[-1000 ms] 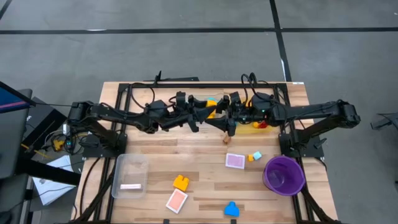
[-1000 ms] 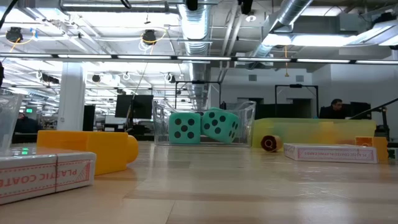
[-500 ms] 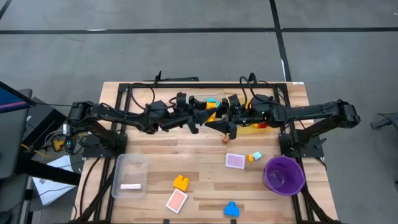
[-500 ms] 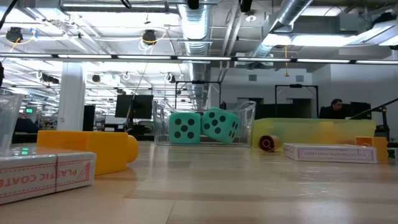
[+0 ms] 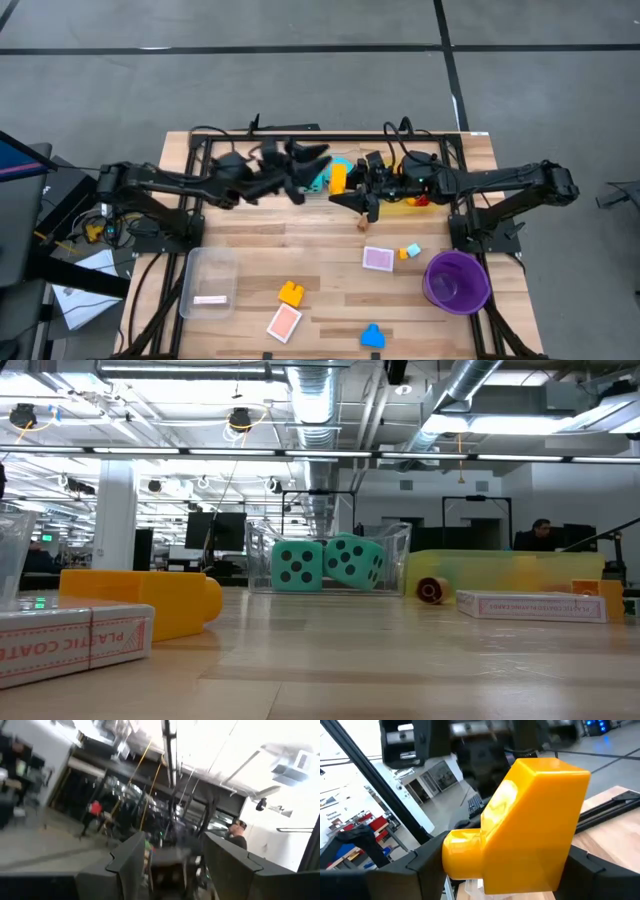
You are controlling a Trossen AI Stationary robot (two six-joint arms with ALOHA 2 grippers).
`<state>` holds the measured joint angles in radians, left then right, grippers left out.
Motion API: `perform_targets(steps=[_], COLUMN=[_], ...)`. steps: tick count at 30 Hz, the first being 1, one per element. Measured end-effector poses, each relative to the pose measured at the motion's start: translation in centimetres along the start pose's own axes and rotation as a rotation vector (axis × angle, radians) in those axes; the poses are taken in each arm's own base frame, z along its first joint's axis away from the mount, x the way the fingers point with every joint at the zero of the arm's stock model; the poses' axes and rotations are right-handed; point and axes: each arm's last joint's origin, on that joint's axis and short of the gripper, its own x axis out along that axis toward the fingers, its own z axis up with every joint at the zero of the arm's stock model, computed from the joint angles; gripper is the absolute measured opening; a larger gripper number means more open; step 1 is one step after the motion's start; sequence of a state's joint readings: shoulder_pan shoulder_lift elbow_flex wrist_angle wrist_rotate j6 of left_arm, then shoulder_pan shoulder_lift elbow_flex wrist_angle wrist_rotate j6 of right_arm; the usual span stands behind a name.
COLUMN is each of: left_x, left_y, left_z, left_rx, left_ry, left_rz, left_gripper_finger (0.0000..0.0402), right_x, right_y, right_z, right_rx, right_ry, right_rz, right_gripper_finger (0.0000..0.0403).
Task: Pick & Place Toys
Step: Put the yellow game piece into the yellow bin
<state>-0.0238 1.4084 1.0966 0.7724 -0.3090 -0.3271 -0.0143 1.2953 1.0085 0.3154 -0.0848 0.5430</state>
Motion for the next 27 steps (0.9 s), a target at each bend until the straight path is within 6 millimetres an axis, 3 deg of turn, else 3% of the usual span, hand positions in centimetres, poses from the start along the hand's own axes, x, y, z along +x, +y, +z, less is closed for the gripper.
perform_targets(steps=[5,10,19,27], left_x=[-1.6,-4.2,-8.2,-8.8], left_y=[-0.7,-1.2,-2.1,-2.3], left_z=[3.6,5.4,3.8,1.8], left_rx=[0.104,0.152,0.179,0.149], left_ry=[-0.013,0.184,0.596,0.740], left_rz=[-0.010,-0.042,-0.033,-0.001], left_gripper_finger=[0.0195,0.0195,0.0195,0.0195], right_x=[0.0,-0.1,-0.2,-1.7], right_y=[-0.1,-0.4,-0.8,-3.4], right_z=[-0.2,-0.7,-1.5,-4.2], right_rx=[0.012,0.045,0.080,0.241], right_ry=[0.022,0.074,0.151,0.444], right_rz=[-0.012,-0.043,-0.093,-0.378], right_gripper_finger=[0.0265,0.0265,0.0265,0.0265])
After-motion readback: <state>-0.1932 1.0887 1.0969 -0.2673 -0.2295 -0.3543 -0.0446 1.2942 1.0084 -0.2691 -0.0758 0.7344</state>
